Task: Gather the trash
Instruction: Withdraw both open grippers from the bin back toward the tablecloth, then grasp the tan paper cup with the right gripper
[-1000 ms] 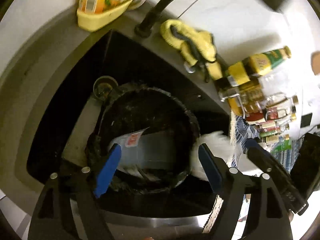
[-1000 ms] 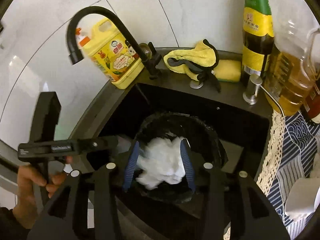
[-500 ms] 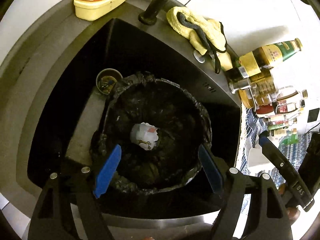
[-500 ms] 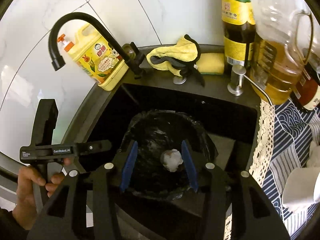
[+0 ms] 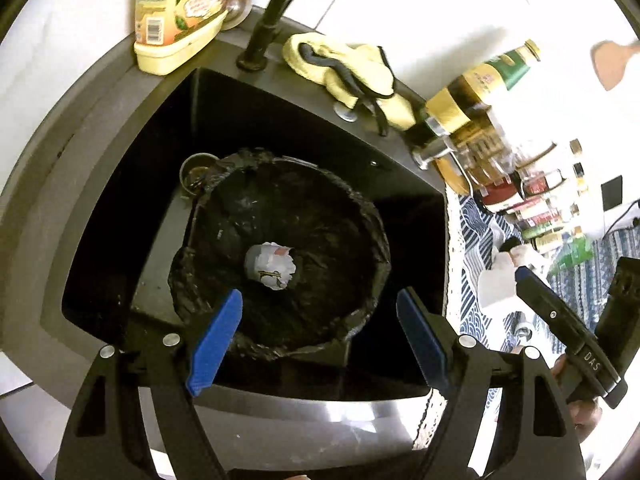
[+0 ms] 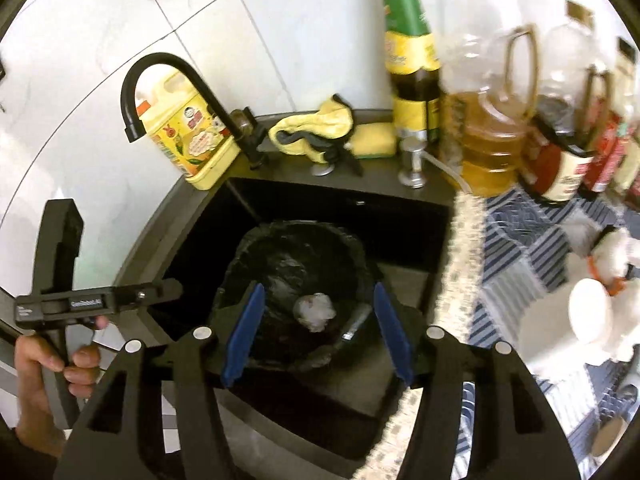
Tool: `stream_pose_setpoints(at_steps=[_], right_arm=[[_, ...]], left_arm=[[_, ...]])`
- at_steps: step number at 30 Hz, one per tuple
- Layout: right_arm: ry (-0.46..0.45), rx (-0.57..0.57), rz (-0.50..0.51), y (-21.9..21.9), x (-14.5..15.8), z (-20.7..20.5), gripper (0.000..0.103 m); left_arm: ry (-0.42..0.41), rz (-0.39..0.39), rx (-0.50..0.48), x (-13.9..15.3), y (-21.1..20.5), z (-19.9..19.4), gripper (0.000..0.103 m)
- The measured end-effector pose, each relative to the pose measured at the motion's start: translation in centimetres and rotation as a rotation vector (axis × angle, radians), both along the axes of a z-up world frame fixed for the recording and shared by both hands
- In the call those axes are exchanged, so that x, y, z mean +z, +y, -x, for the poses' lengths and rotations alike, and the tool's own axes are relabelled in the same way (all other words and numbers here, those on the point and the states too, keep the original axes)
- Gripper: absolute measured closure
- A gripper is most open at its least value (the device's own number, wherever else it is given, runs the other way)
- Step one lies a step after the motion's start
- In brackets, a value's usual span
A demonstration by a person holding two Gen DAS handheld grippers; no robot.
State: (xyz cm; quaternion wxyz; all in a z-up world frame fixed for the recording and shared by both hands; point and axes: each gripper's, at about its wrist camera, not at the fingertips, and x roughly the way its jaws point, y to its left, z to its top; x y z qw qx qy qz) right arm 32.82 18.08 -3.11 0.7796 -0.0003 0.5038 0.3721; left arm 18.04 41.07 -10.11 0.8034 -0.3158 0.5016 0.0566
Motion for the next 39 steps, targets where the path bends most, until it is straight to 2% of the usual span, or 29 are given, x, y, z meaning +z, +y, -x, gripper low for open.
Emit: stream_pose_setpoints(at_steps=[4,6,11,12,13,17,18,21,26,33,39], right_arm=[[-0.007,-0.038,0.007,-3.0,0.4,0.5,0.045],[-0.009,-0.067,0.012,-4.8,0.5,0.6,0.043],[0.035,-0.144,0.027,-9.0,-0.1,0.5,0.042],[0.047,-0.162,0.033,-10.0,-0.4,0.5,0.034],[0.054,-0.182,0.035,-10.9,-0.5,0.4,0.032],[0.098,-0.283,0.024,-16.0,-1.4,0.0,0.031],[0.112,-0.3,0.016,-17.1,-1.6,0.0,0.031],[0.155,-0.353,-0.003,-20.5,-2.1,0.2,0.03],[0.183,-0.417,0.001,-24.9,-2.7,1.1,0.029],[0.282,-0.547,-0.038,-32.2,-5.8,2.5,0.027],[0.436,-0.684,-0.131,-37.7,-9.4,3.1,0.024]], left_arm=[[-0.003,0.0,-0.024,0.4,-1.8,0.1,0.024],[0.005,-0.015,-0.042,0.5,-2.9,-0.2,0.014],[0.017,-0.039,-0.077,0.7,-5.4,-1.2,0.013],[0.02,-0.05,-0.095,0.8,-6.2,-1.7,0.013],[0.02,-0.055,-0.11,0.9,-6.7,-1.9,0.013],[0.021,-0.123,-0.185,1.5,-10.4,-3.7,0.011],[0.021,-0.132,-0.203,1.5,-11.3,-4.2,0.006],[0.044,-0.175,-0.236,1.6,-13.8,-5.7,0.007],[0.042,-0.199,-0.305,1.7,-18.6,-8.2,0.007],[0.072,-0.25,-0.386,1.1,-25.0,-11.5,0.007],[0.126,-0.289,-0.436,0.1,-29.2,-13.3,0.007]])
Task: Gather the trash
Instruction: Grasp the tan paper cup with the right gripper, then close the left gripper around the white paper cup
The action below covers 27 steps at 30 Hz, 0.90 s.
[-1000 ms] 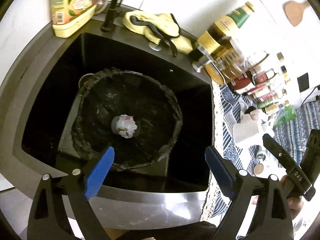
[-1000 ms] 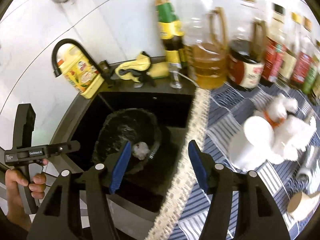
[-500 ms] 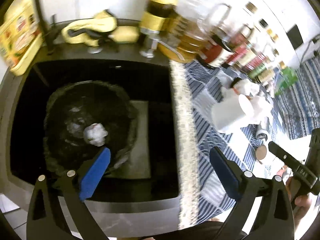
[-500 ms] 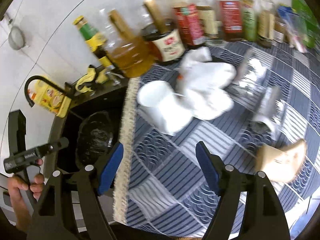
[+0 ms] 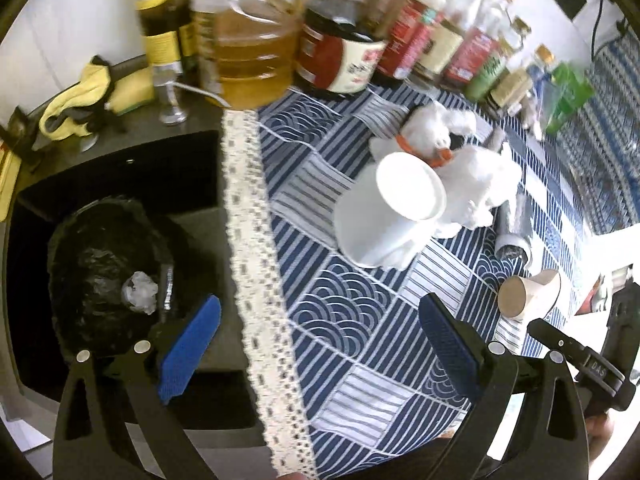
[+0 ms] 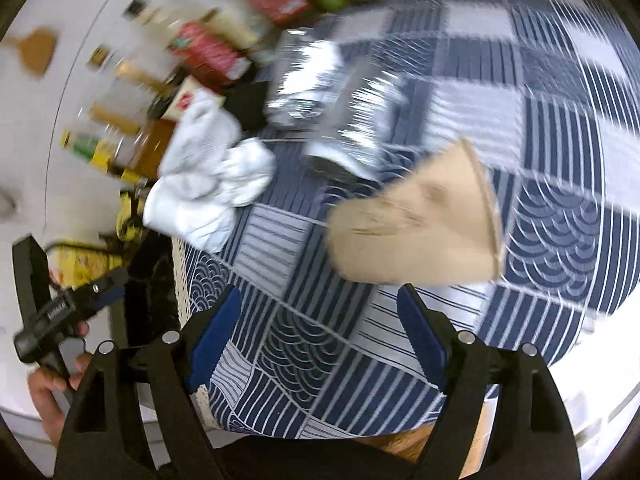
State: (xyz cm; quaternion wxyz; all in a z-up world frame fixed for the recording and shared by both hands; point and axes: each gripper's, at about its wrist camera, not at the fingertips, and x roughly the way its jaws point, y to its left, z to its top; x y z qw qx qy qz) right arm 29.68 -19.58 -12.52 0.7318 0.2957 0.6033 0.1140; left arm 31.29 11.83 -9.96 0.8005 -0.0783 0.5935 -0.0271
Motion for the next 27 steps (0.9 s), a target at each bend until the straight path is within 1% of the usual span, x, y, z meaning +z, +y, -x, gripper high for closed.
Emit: stream_pose_setpoints(at_steps=[1,6,8,10,11,15,19,21,24,25,27], right_arm=[[0.028,-0.013,-0.029,-0.7,-0.7,0.2,0.024],[0.085,-0.094,-0.138,-3.5,-2.5,0.0,0.023],[0.129,-0.138,-0.198,-4.7,-3.5,-0.4,0.018],[0.167,-0.17,-0.242,-5.8,-4.1,-1.3,0.018],[0.171,-0.172,-0.253,-6.0,-4.3,-1.7,0.018],[0.18,-0.137,-0.258,-6.7,-4.5,-4.1,0.017],[0.193,-0.09,-0.259,-6.9,-4.9,-6.1,0.016],[0.219,-0.063,-0.263,-6.7,-5.1,-7.2,0.014],[0.217,0.0,-0.224,-5.9,-5.0,-8.3,0.014],[0.215,0.021,-0.204,-5.6,-4.8,-8.6,0.016],[0.206,0.066,-0.147,-5.0,-4.5,-9.1,0.027]], left_arm=[[0.007,-0.007,-0.004,-0.1,-0.5,-0.2,0.007],[0.031,-0.03,-0.018,-0.7,-2.9,-0.9,0.007],[0.041,-0.031,-0.009,-0.8,-3.4,-1.2,0.007],[0.04,-0.025,0.013,-0.7,-3.7,-1.4,0.007],[0.038,-0.023,0.02,-0.7,-3.9,-1.5,0.007],[0.028,-0.024,0.041,-0.5,-4.5,-1.5,0.007],[0.028,-0.018,0.084,-0.6,-4.5,-0.9,0.007],[0.037,0.0,0.134,-1.2,-4.0,-0.7,0.007],[0.057,0.027,0.191,-2.2,-3.7,-0.3,0.007],[0.056,0.028,0.2,-2.3,-3.7,-0.1,0.007],[0.051,0.027,0.224,-2.4,-3.7,0.3,0.007]])
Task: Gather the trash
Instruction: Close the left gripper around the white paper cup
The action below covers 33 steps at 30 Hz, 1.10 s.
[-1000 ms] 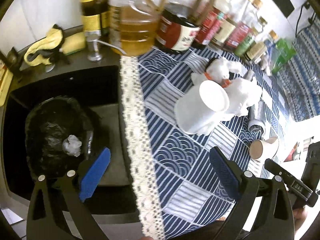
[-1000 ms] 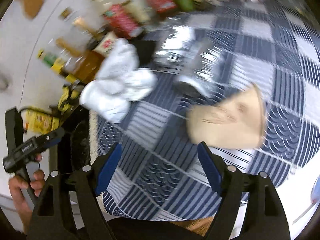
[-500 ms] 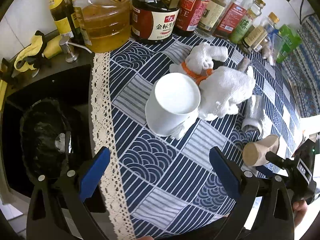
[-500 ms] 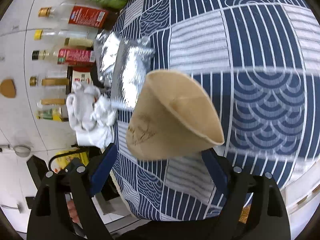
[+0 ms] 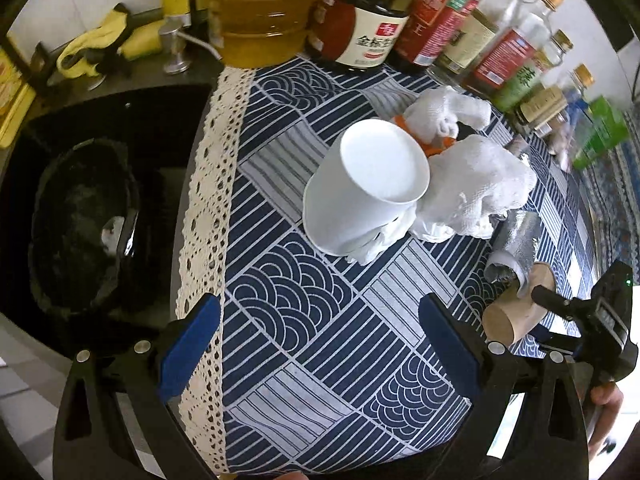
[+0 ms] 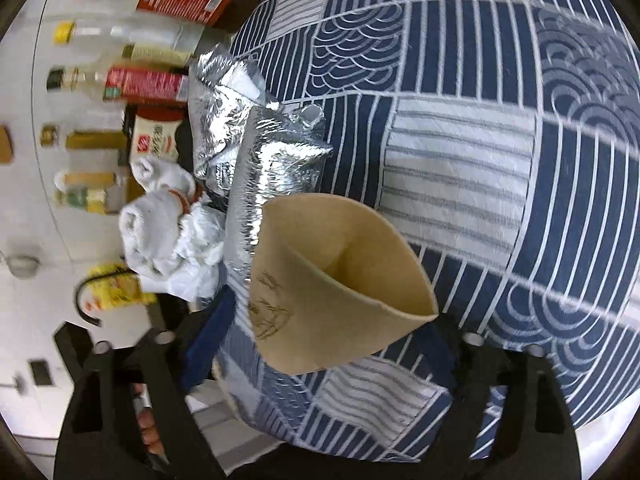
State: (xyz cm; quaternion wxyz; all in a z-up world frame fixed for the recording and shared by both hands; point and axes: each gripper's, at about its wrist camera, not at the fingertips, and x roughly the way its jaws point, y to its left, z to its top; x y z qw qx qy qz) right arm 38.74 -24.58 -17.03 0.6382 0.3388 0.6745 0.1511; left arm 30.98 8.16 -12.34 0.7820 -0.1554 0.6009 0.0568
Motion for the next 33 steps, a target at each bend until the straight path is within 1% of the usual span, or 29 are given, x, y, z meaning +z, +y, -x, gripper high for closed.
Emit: stream_pose_setpoints(at_steps=[1,3,4,5,6,8,12,19,21,25,28,31,33], right_arm=[[-0.005,0.014,0.01,0.1,0.0,-0.2,0.028],[0.002,0.041,-0.024,0.6,-0.1,-0.8,0.037],[0.009,0.064,-0.042,1.0,-0.2,-1.1,0.04],[0.004,0.082,-0.04,1.3,0.0,-1.2,0.046],[-0.004,0.098,-0.032,1.5,0.1,-1.4,0.048],[-0.021,0.118,-0.02,1.7,0.3,-1.6,0.048],[-0.014,0.116,-0.047,1.4,0.0,-1.7,0.049],[-0.054,0.118,-0.03,1.2,0.6,-1.2,0.049],[-0.056,0.105,-0.03,1.0,0.7,-0.8,0.049],[-0.05,0.067,-0.029,0.3,1.0,0.1,0.049],[-0.064,0.058,-0.03,0.4,1.5,0.4,0.049],[-0.059,0.03,-0.04,0.1,1.9,0.7,0.049],[-0.067,0.028,-0.024,0.0,2.2,0.8,0.048]], left_arm=[[-0.002,0.003,0.011,0.0,0.1,0.1,0.007],[-0.003,0.008,0.042,-0.1,0.3,0.2,0.007],[-0.001,0.01,0.051,-0.2,0.3,0.2,0.007],[0.001,0.01,0.056,-0.3,0.3,0.2,0.007],[0.002,0.005,0.059,-0.3,0.2,0.2,0.007],[0.005,-0.004,0.052,-0.3,-0.1,0.0,0.007],[0.011,-0.017,0.022,-0.1,-0.6,-1.1,0.007],[0.009,-0.094,-0.094,-0.1,-2.0,-3.4,0.007],[0.004,-0.109,-0.11,-0.3,-2.0,-3.8,0.007],[-0.033,-0.096,-0.122,-0.2,-1.4,-5.3,0.007],[-0.065,-0.114,-0.131,0.2,-0.9,-6.3,0.007],[-0.096,-0.102,-0.156,0.5,-0.5,-7.1,0.007],[-0.116,-0.092,-0.166,0.5,-0.2,-7.8,0.008]])
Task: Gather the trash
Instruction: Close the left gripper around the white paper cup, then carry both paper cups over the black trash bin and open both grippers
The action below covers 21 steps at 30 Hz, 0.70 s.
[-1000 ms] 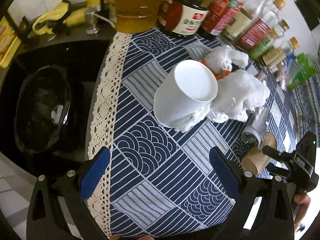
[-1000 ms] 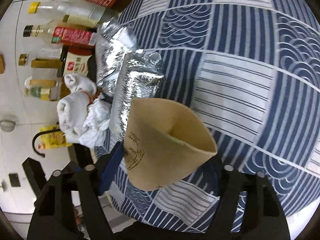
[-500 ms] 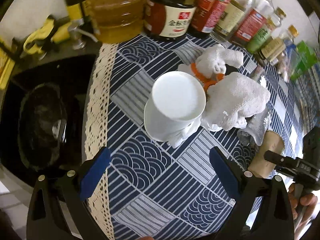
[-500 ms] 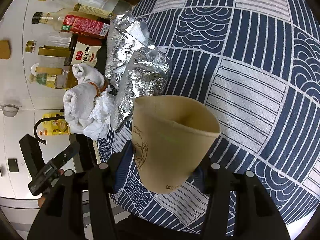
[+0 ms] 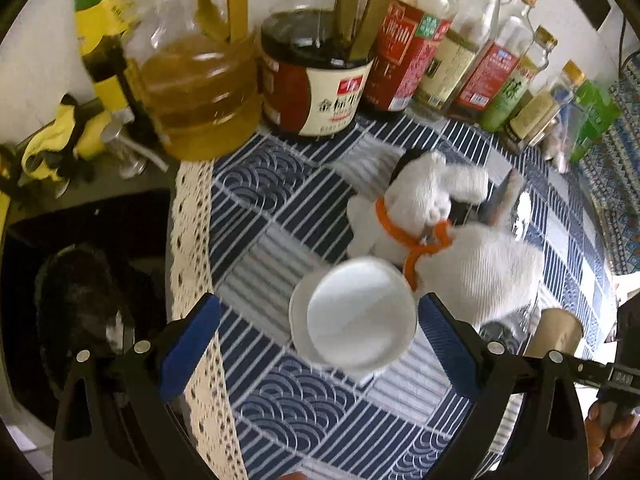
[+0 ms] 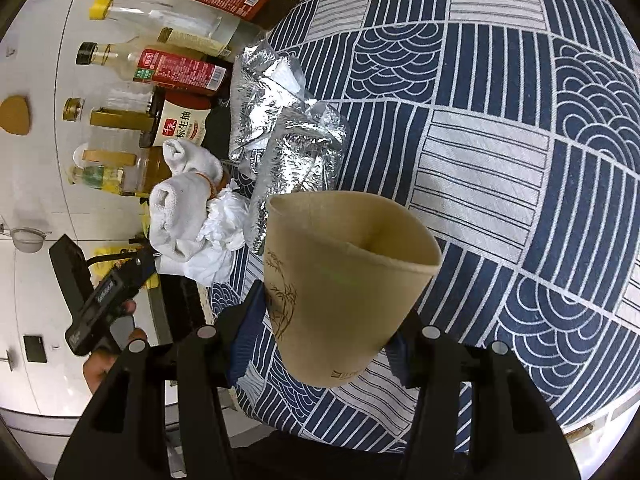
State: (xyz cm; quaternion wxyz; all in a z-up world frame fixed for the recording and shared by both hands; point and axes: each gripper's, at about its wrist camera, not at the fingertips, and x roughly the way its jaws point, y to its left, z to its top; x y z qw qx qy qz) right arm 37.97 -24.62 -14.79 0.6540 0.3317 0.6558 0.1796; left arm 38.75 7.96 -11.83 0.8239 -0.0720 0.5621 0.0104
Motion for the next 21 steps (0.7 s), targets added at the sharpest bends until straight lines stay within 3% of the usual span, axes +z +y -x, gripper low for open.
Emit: stream_pose_setpoints(at_steps=[2,10,21], right_arm=[[-0.008,-0.014,0.017,-0.4,0.2,0.1,0.048],[-0.079,-0.049,0.07,-0.8,1.3,1.0,0.048],[-0.135,0.099,0.043,4.0,2.3,0.7,0.048]], left_arm=[[0.004,0.007,-0.012,-0.3,0.0,-0.5,0.008],[0.013,0.042,-0.035,-1.0,-0.2,-0.5,0.044],[-0.021,0.035,0.017,0.4,0.7,1.5,0.044]])
